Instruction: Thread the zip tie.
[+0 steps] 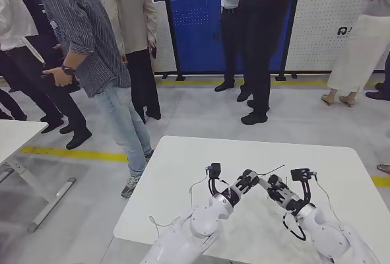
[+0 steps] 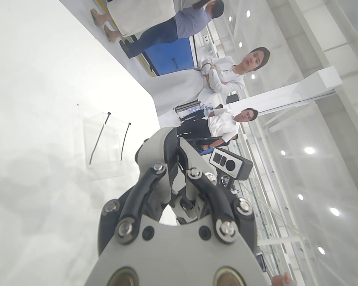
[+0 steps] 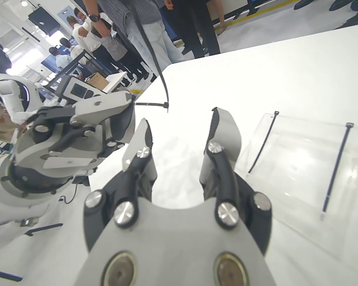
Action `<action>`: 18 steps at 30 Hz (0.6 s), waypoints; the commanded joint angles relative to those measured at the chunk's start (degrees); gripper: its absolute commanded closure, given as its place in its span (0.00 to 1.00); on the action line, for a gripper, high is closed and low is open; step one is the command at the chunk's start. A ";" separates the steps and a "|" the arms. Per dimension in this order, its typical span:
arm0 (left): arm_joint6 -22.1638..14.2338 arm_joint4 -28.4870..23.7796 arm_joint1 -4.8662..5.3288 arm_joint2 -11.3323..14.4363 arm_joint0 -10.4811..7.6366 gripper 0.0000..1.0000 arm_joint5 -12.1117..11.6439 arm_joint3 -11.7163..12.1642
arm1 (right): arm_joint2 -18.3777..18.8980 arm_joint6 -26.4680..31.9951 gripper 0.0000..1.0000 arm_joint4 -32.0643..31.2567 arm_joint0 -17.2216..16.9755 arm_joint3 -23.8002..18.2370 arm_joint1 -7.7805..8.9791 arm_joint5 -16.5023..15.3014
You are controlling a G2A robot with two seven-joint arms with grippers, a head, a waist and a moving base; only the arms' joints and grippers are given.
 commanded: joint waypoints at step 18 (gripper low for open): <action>-0.46 0.60 -0.11 0.35 0.33 1.00 -0.51 0.03 | -0.86 -0.76 0.81 -0.10 0.73 0.22 0.63 0.00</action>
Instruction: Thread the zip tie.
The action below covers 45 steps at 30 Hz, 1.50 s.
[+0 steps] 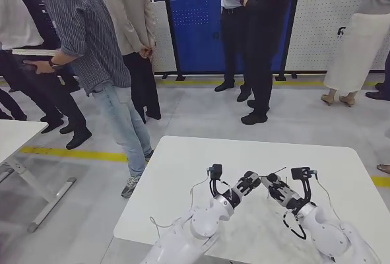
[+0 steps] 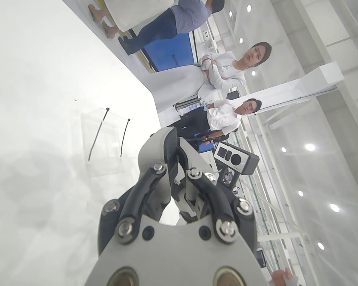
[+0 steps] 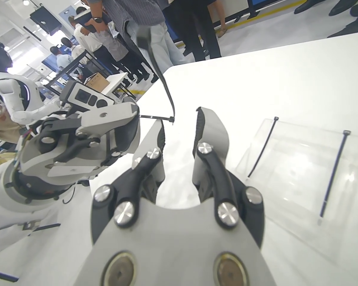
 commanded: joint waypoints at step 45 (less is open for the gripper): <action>1.77 0.62 -0.65 0.51 -0.41 1.00 -2.30 1.02 | -2.01 0.83 1.00 1.21 1.24 2.01 0.83 0.00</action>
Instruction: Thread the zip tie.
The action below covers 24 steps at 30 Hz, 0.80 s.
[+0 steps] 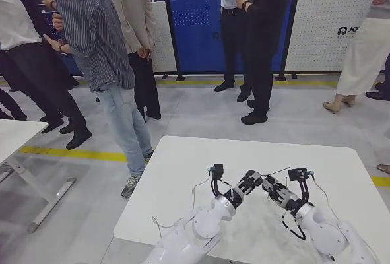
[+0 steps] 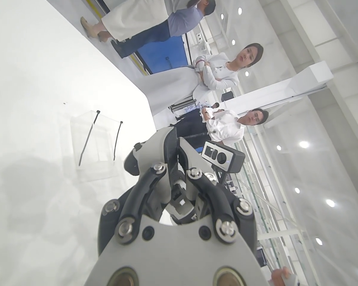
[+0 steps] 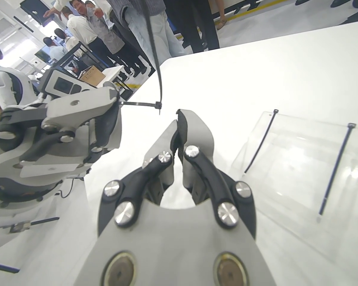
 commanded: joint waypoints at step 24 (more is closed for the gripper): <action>-0.68 1.36 -0.11 0.12 0.06 1.00 0.69 0.14 | 0.71 -0.58 0.80 2.31 -0.35 -1.65 0.68 0.00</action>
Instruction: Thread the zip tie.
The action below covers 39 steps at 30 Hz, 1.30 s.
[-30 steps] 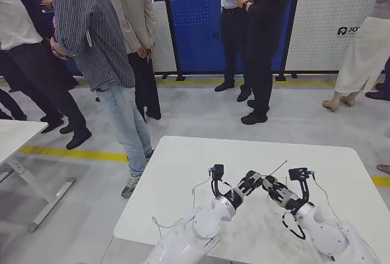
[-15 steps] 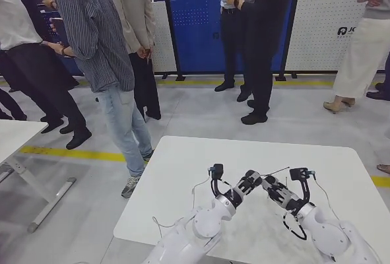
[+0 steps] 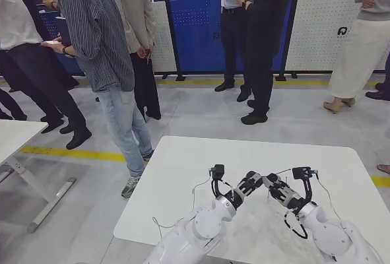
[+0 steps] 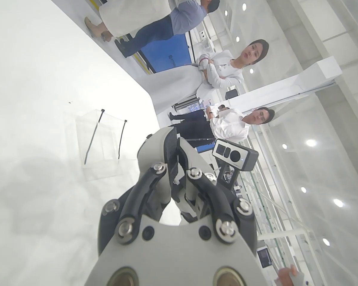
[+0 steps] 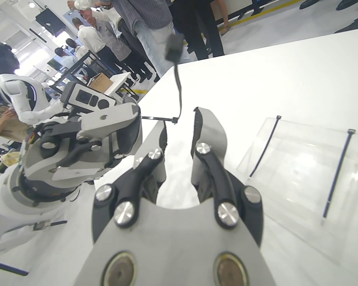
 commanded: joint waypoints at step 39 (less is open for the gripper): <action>-0.79 -0.29 -0.03 -0.42 0.91 1.00 -3.17 -0.82 | -1.92 1.06 1.00 -1.17 1.29 1.67 -0.22 0.25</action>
